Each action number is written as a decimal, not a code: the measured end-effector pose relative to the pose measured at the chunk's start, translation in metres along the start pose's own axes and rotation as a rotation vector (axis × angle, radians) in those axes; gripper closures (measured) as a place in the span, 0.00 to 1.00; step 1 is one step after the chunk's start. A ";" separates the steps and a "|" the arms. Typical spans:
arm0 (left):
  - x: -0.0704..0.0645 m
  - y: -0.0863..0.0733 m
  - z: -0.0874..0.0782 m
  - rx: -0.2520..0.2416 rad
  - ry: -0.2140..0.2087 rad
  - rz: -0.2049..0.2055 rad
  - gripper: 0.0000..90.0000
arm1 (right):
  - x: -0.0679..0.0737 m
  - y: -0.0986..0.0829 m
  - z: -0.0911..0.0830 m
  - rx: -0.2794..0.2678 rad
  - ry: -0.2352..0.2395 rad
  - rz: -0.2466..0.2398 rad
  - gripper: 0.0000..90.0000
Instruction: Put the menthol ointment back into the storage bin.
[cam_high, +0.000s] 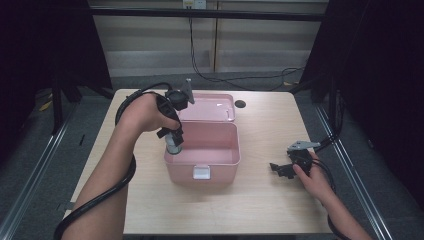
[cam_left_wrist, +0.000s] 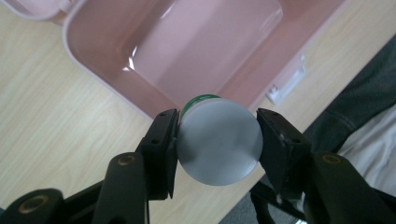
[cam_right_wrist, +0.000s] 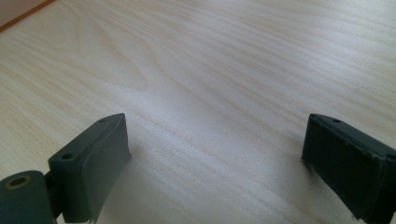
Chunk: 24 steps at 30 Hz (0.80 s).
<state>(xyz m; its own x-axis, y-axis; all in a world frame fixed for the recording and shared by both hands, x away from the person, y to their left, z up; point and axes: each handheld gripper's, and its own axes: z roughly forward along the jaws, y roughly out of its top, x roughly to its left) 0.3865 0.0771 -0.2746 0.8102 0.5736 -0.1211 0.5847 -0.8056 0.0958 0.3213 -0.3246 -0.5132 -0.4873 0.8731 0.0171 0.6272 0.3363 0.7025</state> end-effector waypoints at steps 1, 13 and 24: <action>-0.001 0.005 0.003 -0.006 0.003 -0.009 0.56 | 0.000 0.000 0.000 0.000 0.000 0.000 0.08; 0.006 0.030 0.028 -0.006 0.026 -0.129 0.56 | 0.000 0.000 0.000 0.000 0.000 0.000 0.08; 0.022 0.038 0.051 -0.047 0.021 -0.273 0.56 | 0.000 0.000 0.000 -0.001 -0.002 -0.001 0.08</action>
<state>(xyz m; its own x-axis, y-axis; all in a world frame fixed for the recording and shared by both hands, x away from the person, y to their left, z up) 0.4240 0.0513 -0.3236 0.6225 0.7720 -0.1284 0.7826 -0.6130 0.1083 0.3213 -0.3246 -0.5132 -0.4867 0.8734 0.0152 0.6262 0.3367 0.7033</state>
